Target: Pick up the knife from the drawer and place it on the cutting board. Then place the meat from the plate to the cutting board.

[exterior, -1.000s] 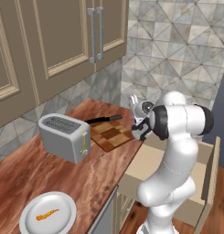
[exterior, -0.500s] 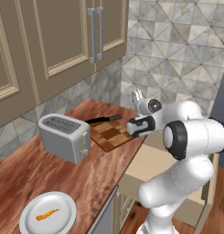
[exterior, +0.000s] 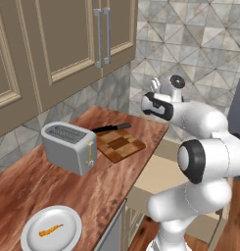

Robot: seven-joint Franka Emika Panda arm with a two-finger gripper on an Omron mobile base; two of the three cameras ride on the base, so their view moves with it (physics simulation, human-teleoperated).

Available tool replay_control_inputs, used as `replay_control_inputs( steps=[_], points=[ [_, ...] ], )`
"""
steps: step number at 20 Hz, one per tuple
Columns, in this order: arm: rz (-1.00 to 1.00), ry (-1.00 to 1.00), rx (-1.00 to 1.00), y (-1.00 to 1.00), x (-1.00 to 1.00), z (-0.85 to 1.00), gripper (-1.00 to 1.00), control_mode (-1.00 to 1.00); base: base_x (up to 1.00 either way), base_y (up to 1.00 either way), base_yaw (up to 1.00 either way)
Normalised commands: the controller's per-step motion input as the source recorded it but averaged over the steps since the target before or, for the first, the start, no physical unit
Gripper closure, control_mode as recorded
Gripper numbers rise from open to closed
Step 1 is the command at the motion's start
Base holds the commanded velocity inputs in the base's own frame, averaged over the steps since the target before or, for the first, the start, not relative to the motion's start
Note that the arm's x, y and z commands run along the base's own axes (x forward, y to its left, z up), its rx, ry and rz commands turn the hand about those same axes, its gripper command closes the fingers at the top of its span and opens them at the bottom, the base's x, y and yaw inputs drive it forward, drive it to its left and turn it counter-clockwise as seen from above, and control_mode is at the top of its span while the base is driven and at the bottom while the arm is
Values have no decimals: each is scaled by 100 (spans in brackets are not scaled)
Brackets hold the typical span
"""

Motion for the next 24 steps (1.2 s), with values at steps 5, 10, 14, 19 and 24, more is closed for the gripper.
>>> replay_control_inputs(
  steps=[5, 10, 14, 19, 24],
  points=[
    [0, 10, -1, 0, -16, 39, -100, -100, 0, 0, 0],
    [-4, -5, 0, -1, -52, 2, -100, -100, 0, 0, 0],
    [-22, -14, 0, -1, -70, 0, -100, -100, 0, 0, 0],
    [-10, -11, 0, -2, -78, 0, -100, -100, 0, 0, 0],
    [5, -2, 0, 0, -45, 0, -100, -100, 0, 0, 0]
  ],
)
